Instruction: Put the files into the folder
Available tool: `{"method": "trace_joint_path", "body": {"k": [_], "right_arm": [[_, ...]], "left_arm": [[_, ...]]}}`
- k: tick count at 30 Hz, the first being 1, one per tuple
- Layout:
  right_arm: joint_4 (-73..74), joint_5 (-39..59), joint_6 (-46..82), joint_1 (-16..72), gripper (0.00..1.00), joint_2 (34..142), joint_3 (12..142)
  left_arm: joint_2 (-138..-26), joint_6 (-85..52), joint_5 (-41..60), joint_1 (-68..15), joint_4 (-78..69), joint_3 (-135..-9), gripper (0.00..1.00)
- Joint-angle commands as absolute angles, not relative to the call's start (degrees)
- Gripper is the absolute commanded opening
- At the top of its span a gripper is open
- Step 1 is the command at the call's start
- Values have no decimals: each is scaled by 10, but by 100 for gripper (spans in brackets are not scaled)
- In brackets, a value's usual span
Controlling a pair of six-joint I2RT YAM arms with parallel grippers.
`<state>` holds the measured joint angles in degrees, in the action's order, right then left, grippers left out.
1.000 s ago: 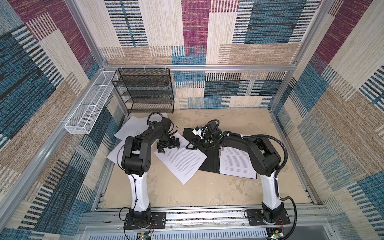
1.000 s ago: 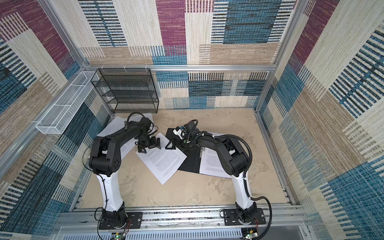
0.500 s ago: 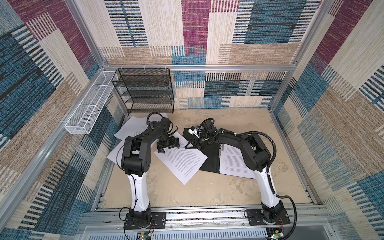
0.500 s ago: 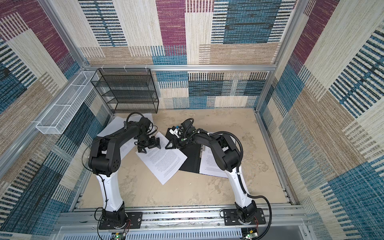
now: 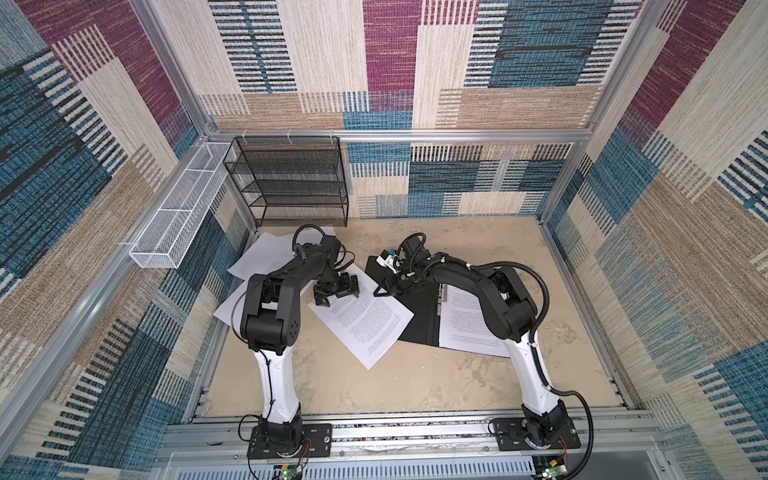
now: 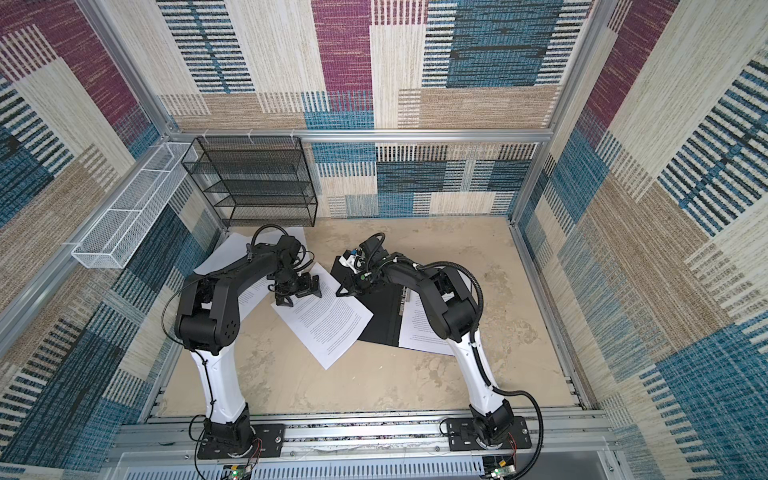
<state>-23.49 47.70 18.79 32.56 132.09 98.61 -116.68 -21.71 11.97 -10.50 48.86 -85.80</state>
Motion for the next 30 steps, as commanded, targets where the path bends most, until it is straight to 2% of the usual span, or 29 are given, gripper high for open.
{"method": "trace_joint_path", "body": {"k": [1, 7, 12, 15, 22, 26, 30], "right_arm": [[-240, 467, 190, 325, 0, 1307, 994], [-245, 425, 204, 313, 0, 1219, 988], [-225, 375, 248, 241, 0, 1082, 882], [-243, 356, 252, 178, 0, 986, 794], [-347, 299, 210, -23, 0, 783, 633], [-392, 220, 187, -122, 0, 749, 597], [-391, 144, 167, -140, 0, 770, 575]], "left_arm": [[-1150, -201, 164, -110, 494, -859, 99], [-1036, -193, 262, -119, 463, -841, 99], [-925, -190, 355, -128, 377, -794, 99], [-915, -211, 418, -130, 351, -786, 99], [-912, -237, 461, -131, 344, -785, 99], [-906, -247, 472, -131, 337, -781, 99], [-908, -253, 482, -132, 337, -780, 99]]}}
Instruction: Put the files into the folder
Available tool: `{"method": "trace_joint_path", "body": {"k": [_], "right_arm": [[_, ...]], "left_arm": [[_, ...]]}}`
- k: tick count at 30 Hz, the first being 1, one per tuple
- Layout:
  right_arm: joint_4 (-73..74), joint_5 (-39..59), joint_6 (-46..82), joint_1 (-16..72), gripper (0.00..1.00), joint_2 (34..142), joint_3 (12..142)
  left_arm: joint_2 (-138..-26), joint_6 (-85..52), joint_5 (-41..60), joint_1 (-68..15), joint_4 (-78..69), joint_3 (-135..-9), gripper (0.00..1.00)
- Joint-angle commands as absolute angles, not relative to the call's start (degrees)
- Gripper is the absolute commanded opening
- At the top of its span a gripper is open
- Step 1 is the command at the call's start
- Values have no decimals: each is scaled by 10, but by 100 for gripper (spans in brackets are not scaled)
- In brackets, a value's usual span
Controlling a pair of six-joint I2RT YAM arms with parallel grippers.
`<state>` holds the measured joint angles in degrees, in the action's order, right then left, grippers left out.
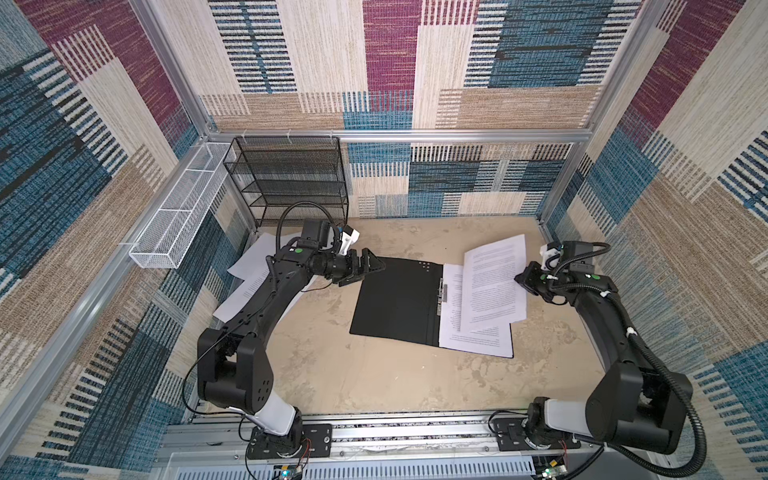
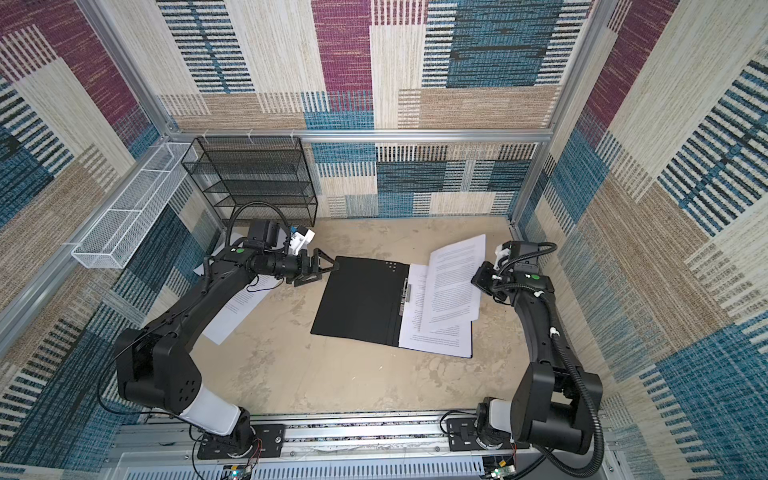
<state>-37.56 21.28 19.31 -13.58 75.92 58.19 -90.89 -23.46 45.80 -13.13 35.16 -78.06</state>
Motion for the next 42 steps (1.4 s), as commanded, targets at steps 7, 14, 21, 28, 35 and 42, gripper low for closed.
{"method": "trace_joint_path", "body": {"k": [7, 14, 21, 28, 35, 42], "right_arm": [[-326, 233, 151, -137, 0, 832, 546], [-317, 245, 134, -128, 0, 852, 545], [-288, 257, 155, -106, 0, 865, 537], [-269, 265, 168, -89, 0, 884, 540], [-256, 274, 184, -86, 0, 883, 525], [-251, 284, 198, -86, 0, 876, 512]], "left_arm": [[-905, -258, 497, -131, 331, -778, 99], [-913, -263, 502, -131, 327, -775, 99], [-927, -276, 517, -131, 312, -767, 99], [-940, -305, 550, -135, 277, -753, 99], [-950, -314, 560, -135, 268, -749, 99], [-953, -319, 562, -135, 263, -746, 99]]}}
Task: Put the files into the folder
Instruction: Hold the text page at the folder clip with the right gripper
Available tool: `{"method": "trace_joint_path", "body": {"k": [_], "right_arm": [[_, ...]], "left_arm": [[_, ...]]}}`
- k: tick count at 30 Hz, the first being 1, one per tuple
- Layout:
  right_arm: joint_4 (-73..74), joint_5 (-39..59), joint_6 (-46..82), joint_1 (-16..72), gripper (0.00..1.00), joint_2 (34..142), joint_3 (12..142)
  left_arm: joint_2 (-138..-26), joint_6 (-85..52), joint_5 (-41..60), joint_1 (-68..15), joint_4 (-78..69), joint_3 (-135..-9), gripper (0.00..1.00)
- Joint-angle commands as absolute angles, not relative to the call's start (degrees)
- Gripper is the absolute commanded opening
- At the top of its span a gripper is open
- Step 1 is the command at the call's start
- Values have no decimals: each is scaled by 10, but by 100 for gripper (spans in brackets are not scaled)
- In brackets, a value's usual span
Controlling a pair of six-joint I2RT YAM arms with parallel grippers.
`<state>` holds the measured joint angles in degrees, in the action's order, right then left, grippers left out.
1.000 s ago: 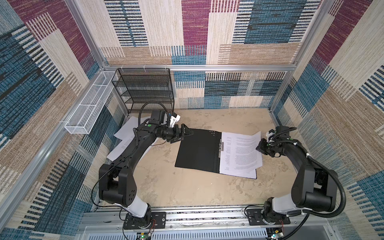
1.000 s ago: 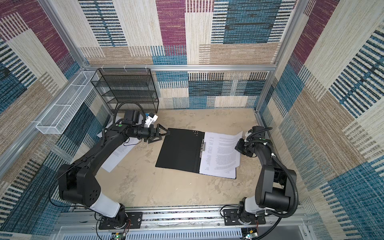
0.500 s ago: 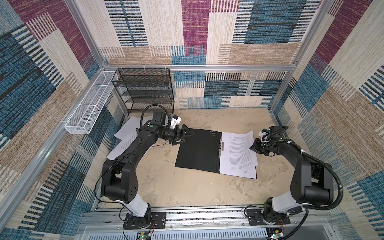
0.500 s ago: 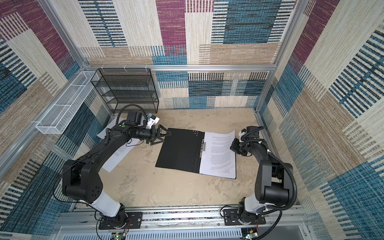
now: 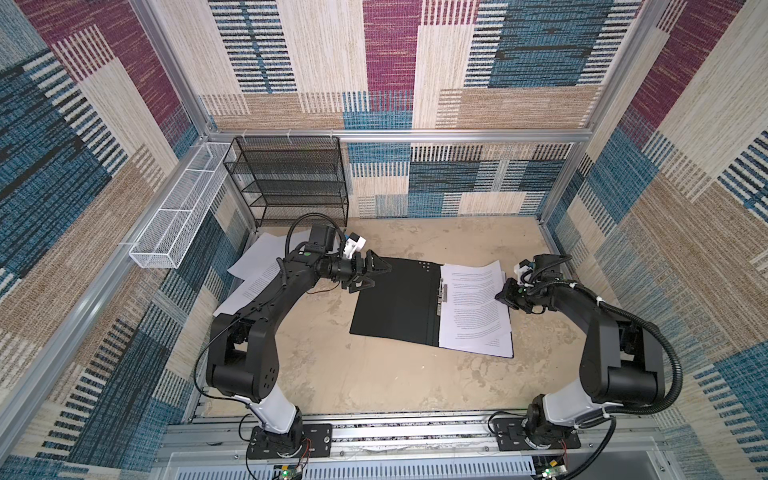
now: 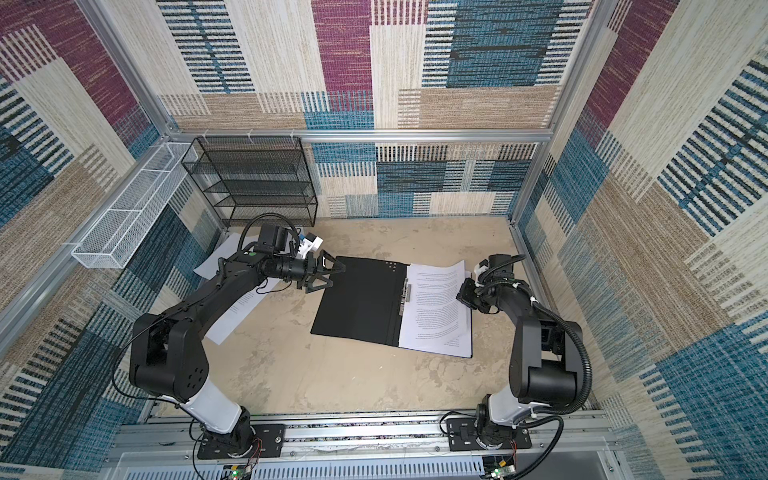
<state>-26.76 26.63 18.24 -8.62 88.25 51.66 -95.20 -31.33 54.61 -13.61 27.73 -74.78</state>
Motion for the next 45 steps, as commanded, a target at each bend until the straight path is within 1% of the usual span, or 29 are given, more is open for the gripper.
{"method": "trace_joint_path", "body": {"k": [1, 24, 31, 32, 38, 41, 43, 45], "right_arm": [[-250, 288, 202, -86, 0, 876, 510], [-222, 310, 234, -86, 0, 864, 477], [-218, 312, 236, -86, 2, 865, 469], [-216, 315, 236, -86, 3, 864, 468], [-207, 319, 238, -86, 23, 863, 464], [-212, 310, 238, -85, 37, 859, 469], [-214, 307, 239, -86, 51, 855, 474], [-223, 300, 241, -86, 60, 850, 479]], "left_arm": [[-953, -320, 562, -135, 262, -746, 99], [-960, -327, 565, -135, 257, -743, 99], [-961, -329, 567, -135, 256, -741, 99], [-961, -329, 567, -135, 255, -741, 99], [-965, -331, 567, -135, 255, -740, 99], [-964, -331, 565, -134, 255, -740, 99], [-964, -331, 565, -132, 255, -740, 99], [-963, -331, 565, -130, 256, -741, 99]]}}
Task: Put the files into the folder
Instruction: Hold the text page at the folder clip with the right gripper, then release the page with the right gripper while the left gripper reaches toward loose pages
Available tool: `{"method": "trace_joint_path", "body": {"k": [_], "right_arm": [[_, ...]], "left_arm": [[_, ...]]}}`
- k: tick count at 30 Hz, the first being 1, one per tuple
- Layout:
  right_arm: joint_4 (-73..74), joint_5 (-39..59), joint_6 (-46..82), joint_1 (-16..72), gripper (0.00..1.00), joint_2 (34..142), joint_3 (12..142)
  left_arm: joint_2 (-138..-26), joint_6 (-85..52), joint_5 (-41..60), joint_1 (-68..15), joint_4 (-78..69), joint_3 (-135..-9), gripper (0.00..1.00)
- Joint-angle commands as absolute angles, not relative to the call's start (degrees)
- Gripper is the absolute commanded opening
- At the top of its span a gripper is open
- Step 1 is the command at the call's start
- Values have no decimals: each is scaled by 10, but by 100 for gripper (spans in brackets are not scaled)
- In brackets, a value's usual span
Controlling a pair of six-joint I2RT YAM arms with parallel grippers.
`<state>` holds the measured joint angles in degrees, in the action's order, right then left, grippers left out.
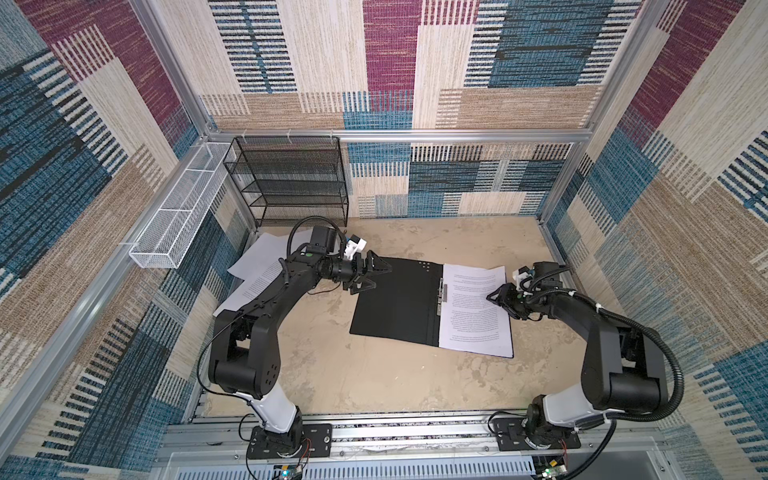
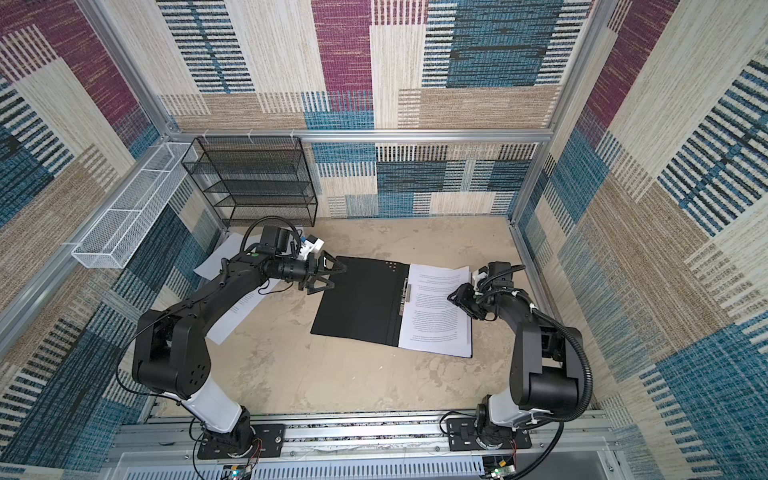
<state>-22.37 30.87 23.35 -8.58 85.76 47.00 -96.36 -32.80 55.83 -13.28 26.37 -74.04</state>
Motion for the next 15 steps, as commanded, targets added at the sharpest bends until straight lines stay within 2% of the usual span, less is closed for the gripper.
{"method": "trace_joint_path", "body": {"k": [1, 7, 10, 13, 15], "right_arm": [[-230, 292, 242, -86, 67, 847, 482], [-283, 162, 255, -85, 89, 803, 490], [-296, 88, 251, -85, 94, 784, 503], [-286, 74, 243, -82, 100, 763, 518], [-280, 68, 234, -63, 100, 758, 537]], "left_arm": [[-964, -331, 564, -128, 255, -740, 99], [-965, -330, 558, -108, 256, -739, 99], [-966, -312, 535, -104, 282, -748, 99], [-970, -268, 496, -93, 341, -777, 99], [-969, -236, 417, -76, 400, -803, 99]]}}
